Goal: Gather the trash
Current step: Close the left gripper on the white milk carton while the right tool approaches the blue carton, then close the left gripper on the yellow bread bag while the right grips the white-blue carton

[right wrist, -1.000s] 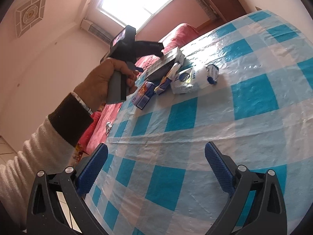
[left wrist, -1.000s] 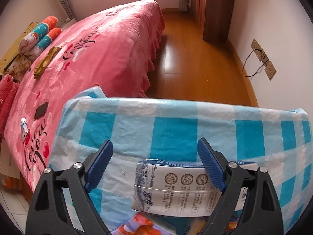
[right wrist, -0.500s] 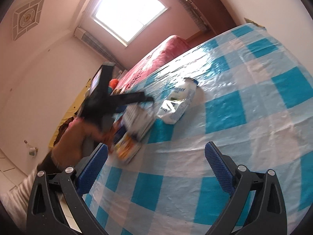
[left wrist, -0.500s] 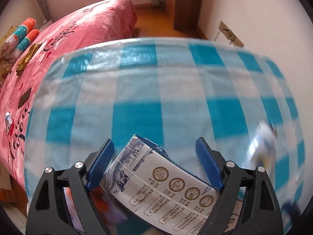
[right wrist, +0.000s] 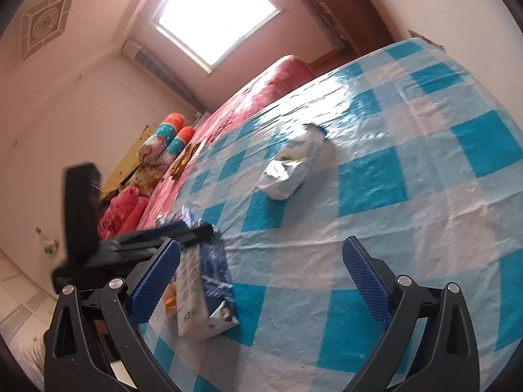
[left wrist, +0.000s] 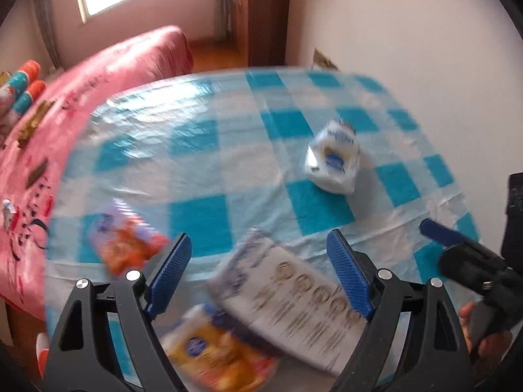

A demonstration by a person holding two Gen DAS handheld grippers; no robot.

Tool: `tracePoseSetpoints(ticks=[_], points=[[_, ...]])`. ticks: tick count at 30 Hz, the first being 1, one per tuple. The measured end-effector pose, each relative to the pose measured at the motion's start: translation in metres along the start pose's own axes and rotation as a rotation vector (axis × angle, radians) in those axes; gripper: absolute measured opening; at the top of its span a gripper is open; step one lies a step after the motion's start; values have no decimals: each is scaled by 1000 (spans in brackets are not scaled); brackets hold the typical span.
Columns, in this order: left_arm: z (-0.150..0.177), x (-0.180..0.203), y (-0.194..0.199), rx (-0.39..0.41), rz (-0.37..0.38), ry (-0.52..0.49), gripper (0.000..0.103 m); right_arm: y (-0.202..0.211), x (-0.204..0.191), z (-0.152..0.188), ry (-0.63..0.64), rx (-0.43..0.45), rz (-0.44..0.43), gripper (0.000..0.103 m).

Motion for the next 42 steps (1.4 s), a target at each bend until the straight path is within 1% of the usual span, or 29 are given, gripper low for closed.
tracePoseSetpoints(ticks=[3,5,6,9,11,13,15,17,21,22,24,26,28,31,36,42], points=[[3,-31,20,22,-49,58,85,-6,-14,5,38,-22,-24,98],[14,-45,32,33,-77,102,85,-9,-24,10,57,-42,-46,98],[15,-53,32,35,-85,116,85,-12,-30,14,76,-57,-55,98],[30,-72,33,7,-94,173,85,-18,-43,25,130,-96,-62,98],[41,-75,35,-5,-79,195,85,-22,-51,33,170,-122,-68,98],[53,-70,40,-3,-56,190,85,-25,-59,41,202,-134,-66,98],[66,-64,42,-14,-46,189,85,-28,-63,43,209,-143,-67,98],[77,-62,41,-28,-45,210,85,-29,-66,46,227,-152,-61,98],[85,-67,36,-33,-52,276,85,-35,-73,57,315,-176,-21,98],[85,-68,33,-42,-61,287,85,-37,-73,60,342,-186,3,98],[85,-69,31,-51,-90,292,85,-38,-72,66,362,-194,26,98],[82,-68,29,-42,-100,289,85,-38,-68,65,375,-187,51,98],[80,-66,23,-51,-114,285,85,-40,-58,63,391,-185,130,98],[79,-64,15,-60,-135,278,85,-38,-41,56,351,-174,176,98],[78,-57,9,-66,-172,221,85,-31,-23,44,324,-145,216,98],[74,-56,6,-68,-176,198,87,-26,-17,37,298,-124,215,98]])
Point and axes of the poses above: each gripper's, at about its wrist camera, not at the fingertips, and y roughly against the way its jaws point, x to its right, z to its underside, the point moved 9 cm from there along -y, roughly the way its jaws point, and after that the axes turned 9 degrees about x, right-handed, at the moved point
